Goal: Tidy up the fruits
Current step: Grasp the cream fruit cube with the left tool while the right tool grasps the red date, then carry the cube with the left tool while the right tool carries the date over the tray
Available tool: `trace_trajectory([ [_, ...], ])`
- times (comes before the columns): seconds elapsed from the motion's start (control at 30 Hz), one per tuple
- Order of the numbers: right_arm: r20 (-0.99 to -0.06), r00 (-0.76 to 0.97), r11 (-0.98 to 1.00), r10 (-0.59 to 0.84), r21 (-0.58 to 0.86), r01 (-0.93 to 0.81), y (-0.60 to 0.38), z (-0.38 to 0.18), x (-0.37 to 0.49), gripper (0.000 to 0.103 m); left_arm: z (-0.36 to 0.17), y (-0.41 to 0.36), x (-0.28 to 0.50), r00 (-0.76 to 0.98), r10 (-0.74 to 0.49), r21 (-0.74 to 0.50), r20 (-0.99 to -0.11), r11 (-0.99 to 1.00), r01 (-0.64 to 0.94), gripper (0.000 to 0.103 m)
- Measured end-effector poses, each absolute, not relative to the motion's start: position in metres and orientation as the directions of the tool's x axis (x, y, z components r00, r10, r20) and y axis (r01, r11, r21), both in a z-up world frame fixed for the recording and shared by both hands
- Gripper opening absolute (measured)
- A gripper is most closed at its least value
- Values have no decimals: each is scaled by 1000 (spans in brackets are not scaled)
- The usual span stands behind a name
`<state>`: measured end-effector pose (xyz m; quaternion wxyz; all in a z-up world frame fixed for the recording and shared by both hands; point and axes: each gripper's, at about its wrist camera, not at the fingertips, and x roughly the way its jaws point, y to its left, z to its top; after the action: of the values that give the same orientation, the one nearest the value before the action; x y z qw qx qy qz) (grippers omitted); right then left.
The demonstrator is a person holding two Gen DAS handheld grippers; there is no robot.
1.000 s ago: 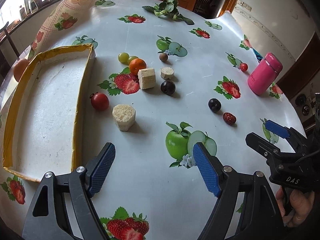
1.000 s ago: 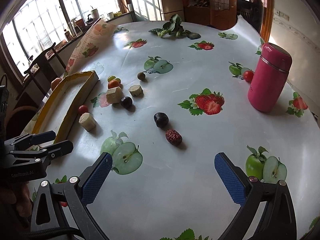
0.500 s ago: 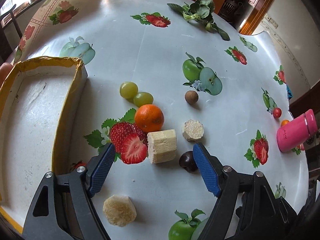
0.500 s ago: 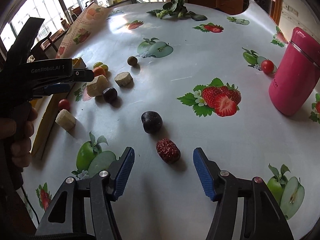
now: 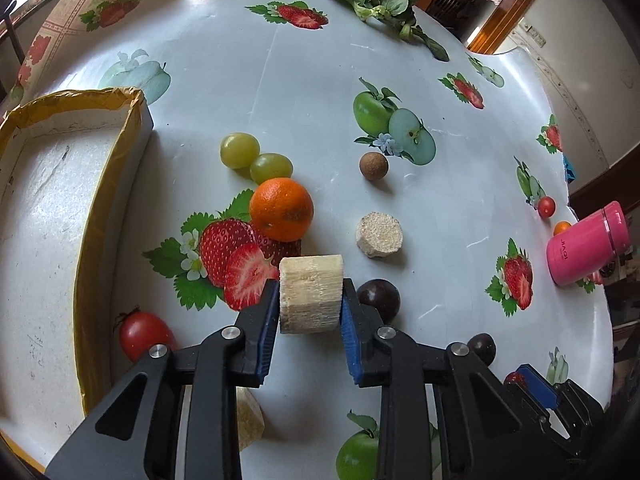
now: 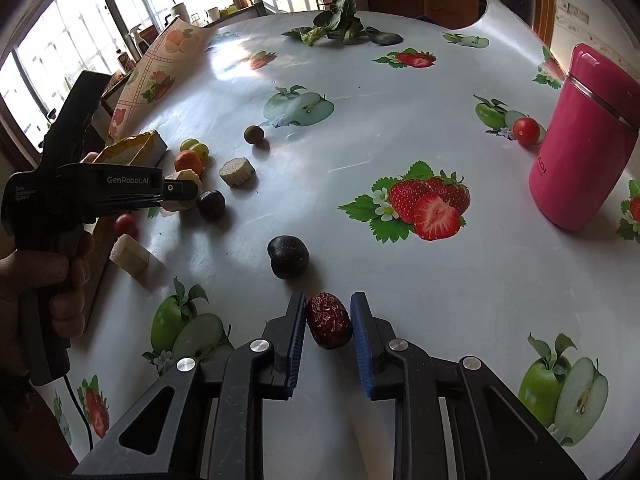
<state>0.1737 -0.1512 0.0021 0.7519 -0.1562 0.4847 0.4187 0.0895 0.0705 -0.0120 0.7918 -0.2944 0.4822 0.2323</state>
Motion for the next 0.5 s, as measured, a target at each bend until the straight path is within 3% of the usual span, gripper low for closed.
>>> trace_trajectory([
  [0.5,-834,180,564,522,180,-806,-155,36,138,22,18,43,34,459,85,-254,-884,737,-626,26],
])
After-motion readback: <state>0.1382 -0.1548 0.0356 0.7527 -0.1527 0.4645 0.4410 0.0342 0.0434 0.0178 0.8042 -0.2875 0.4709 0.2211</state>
